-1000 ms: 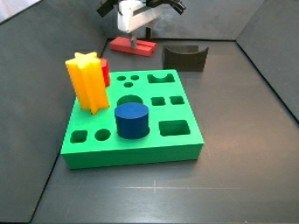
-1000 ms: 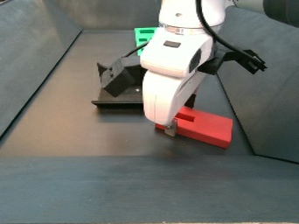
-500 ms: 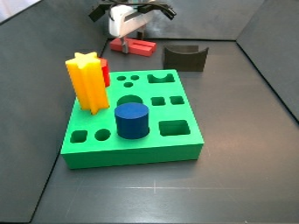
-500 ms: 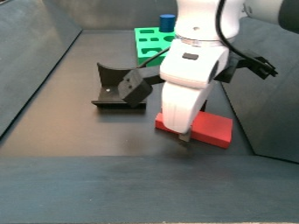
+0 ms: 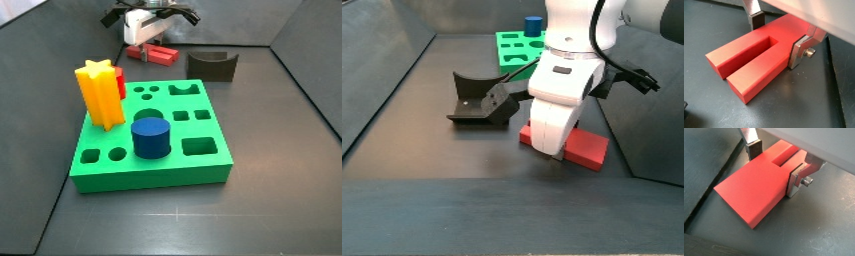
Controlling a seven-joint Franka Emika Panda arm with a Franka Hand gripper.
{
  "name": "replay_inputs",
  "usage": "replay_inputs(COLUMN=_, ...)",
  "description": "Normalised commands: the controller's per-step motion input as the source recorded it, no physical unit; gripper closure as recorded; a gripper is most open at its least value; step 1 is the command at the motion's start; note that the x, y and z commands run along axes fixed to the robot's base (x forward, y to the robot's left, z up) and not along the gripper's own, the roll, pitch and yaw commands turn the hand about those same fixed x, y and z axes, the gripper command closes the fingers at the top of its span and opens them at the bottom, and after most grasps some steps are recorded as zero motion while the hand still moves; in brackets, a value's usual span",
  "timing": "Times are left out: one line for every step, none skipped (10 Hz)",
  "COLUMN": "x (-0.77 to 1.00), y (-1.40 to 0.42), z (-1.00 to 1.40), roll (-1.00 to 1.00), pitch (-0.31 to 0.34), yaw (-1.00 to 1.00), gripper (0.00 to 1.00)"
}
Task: Pick up the double-square object. Move up. Rotate the double-square object. Place the double-square object on the fixture. Regrasp the double-square object. Move to above the board. Insert the double-square object.
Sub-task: Pick up the double-square object, then move up.
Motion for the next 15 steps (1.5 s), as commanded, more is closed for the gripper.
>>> replay_inputs(x=0.00, y=0.00, z=0.00, roll=0.00, pitch=0.000, yaw=0.00, gripper=1.00)
replay_inputs(x=0.00, y=0.00, z=0.00, roll=0.00, pitch=0.000, yaw=0.00, gripper=1.00)
replay_inputs(x=0.00, y=0.00, z=0.00, roll=0.00, pitch=0.000, yaw=0.00, gripper=1.00)
replay_inputs(x=0.00, y=0.00, z=0.00, roll=0.00, pitch=0.000, yaw=0.00, gripper=1.00)
replay_inputs(x=0.00, y=0.00, z=0.00, roll=0.00, pitch=0.000, yaw=0.00, gripper=1.00)
replay_inputs(x=0.00, y=0.00, z=0.00, roll=0.00, pitch=0.000, yaw=0.00, gripper=1.00)
replay_inputs(x=0.00, y=0.00, z=0.00, roll=0.00, pitch=0.000, yaw=0.00, gripper=1.00)
replay_inputs(x=0.00, y=0.00, z=0.00, roll=0.00, pitch=0.000, yaw=0.00, gripper=1.00)
replay_inputs(x=0.00, y=0.00, z=0.00, roll=0.00, pitch=0.000, yaw=0.00, gripper=1.00)
replay_inputs(x=0.00, y=0.00, z=0.00, roll=0.00, pitch=0.000, yaw=0.00, gripper=1.00)
replay_inputs(x=0.00, y=0.00, z=0.83, roll=0.00, pitch=0.000, yaw=0.00, gripper=1.00)
replay_inputs(x=0.00, y=-0.03, z=0.77, roll=0.00, pitch=0.024, yaw=0.00, gripper=1.00)
replay_inputs(x=0.00, y=-0.02, z=0.60, roll=0.03, pitch=0.068, yaw=0.00, gripper=1.00)
replay_inputs(x=0.00, y=-0.01, z=0.46, roll=0.05, pitch=0.092, yaw=-0.01, gripper=1.00)
replay_inputs(x=-0.01, y=-0.01, z=0.27, roll=0.09, pitch=0.103, yaw=-0.01, gripper=1.00)
